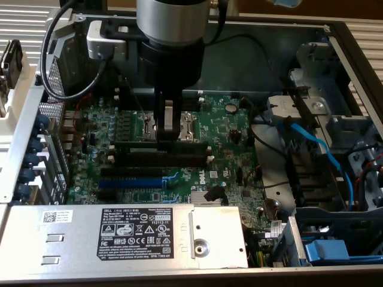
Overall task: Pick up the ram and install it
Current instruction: 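Insert the ram into the slot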
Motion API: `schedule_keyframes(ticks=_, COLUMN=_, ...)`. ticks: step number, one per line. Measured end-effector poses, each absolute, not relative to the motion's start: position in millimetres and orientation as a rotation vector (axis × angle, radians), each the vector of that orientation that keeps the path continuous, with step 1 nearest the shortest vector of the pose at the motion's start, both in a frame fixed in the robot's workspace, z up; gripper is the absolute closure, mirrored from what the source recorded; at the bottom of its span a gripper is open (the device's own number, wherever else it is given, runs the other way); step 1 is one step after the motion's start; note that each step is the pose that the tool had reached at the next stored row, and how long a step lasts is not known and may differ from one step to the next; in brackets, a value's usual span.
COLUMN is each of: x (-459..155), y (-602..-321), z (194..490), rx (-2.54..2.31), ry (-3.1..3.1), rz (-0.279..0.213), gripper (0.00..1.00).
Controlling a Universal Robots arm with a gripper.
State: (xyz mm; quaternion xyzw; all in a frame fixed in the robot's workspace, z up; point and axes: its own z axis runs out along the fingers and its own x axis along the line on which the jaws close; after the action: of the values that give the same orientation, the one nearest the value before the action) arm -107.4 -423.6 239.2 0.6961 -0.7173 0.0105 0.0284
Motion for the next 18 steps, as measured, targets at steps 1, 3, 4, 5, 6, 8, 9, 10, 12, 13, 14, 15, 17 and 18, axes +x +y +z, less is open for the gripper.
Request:
schedule_keyframes(ticks=1, x=-107.5, y=-423.9, z=239.2, rx=2.148, ry=-2.213, rz=0.033, gripper=0.87)
schedule_keyframes(ticks=3, x=-107.5, y=-424.3, z=238.7, rx=2.148, ry=-2.214, rz=0.032, gripper=0.87)
schedule_keyframes(ticks=4, x=-107.5, y=-424.3, z=238.3, rx=2.148, ry=-2.214, rz=0.032, gripper=0.87)
schedule_keyframes(ticks=5, x=-107.5, y=-424.4, z=238.0, rx=2.148, ry=-2.213, rz=0.033, gripper=0.87)
schedule_keyframes(ticks=6, x=-107.5, y=-424.4, z=237.7, rx=2.148, ry=-2.213, rz=0.033, gripper=0.87)
schedule_keyframes(ticks=8, x=-107.5, y=-424.4, z=237.3, rx=2.148, ry=-2.213, rz=0.033, gripper=0.87)
schedule_keyframes(ticks=9, x=-107.5, y=-424.4, z=237.1, rx=2.148, ry=-2.213, rz=0.032, gripper=0.87)
schedule_keyframes(ticks=10, x=-107.5, y=-424.3, z=237.0, rx=2.149, ry=-2.213, rz=0.032, gripper=0.87)
schedule_keyframes(ticks=12, x=-107.5, y=-424.4, z=237.0, rx=2.149, ry=-2.212, rz=0.032, gripper=0.87)
schedule_keyframes(ticks=13, x=-107.6, y=-424.3, z=237.0, rx=2.149, ry=-2.212, rz=0.032, gripper=0.87)
schedule_keyframes(ticks=14, x=-107.6, y=-424.3, z=237.0, rx=2.149, ry=-2.212, rz=0.033, gripper=0.87)
schedule_keyframes(ticks=15, x=-107.7, y=-424.3, z=237.0, rx=2.150, ry=-2.212, rz=0.033, gripper=0.87)
schedule_keyframes(ticks=17, x=-107.8, y=-424.3, z=237.0, rx=2.152, ry=-2.209, rz=0.033, gripper=0.87)
schedule_keyframes(ticks=18, x=-107.9, y=-424.1, z=237.0, rx=2.153, ry=-2.208, rz=0.033, gripper=0.87)
